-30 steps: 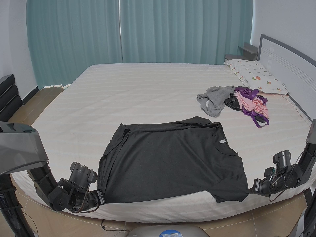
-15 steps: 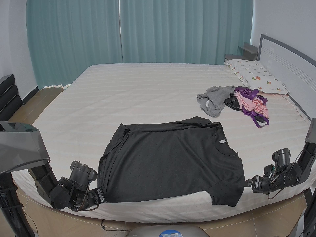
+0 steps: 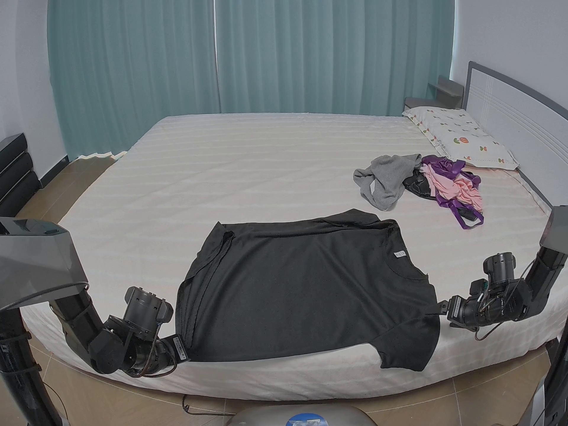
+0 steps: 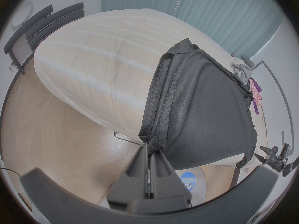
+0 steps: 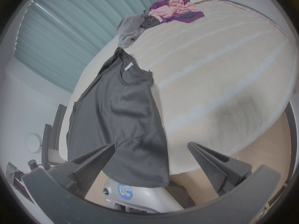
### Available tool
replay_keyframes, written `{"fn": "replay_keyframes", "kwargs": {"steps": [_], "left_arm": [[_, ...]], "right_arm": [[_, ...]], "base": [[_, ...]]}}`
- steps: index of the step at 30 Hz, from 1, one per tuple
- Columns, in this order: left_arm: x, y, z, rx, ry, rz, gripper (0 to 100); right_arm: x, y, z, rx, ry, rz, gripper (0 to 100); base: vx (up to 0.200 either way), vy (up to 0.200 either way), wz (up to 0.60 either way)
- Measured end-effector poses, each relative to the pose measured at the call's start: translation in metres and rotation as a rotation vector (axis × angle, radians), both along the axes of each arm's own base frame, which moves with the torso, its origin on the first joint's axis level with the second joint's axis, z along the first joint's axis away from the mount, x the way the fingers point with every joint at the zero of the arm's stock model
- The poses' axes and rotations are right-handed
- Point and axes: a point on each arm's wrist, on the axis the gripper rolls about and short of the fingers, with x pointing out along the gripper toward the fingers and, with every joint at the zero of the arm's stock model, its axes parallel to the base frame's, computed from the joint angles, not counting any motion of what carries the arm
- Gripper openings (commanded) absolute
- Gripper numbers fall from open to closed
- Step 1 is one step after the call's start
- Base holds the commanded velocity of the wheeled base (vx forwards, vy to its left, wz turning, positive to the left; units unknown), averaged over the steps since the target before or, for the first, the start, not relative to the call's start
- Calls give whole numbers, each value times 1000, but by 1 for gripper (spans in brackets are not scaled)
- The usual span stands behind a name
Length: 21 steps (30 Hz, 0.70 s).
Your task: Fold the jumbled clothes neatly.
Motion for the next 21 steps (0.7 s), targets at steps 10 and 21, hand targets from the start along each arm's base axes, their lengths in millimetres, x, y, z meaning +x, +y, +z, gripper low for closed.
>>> {"fn": "replay_keyframes", "kwargs": {"steps": [10,21], "left_arm": [[0,0,0,1,1,2,0],[0,0,0,2,2,1,0]], "right_arm": [[1,-1,-16,-3,23,-9,0],[-20,0,-13,-1,65,-11,0]], "base": [[0,0,0],[0,0,0]]}}
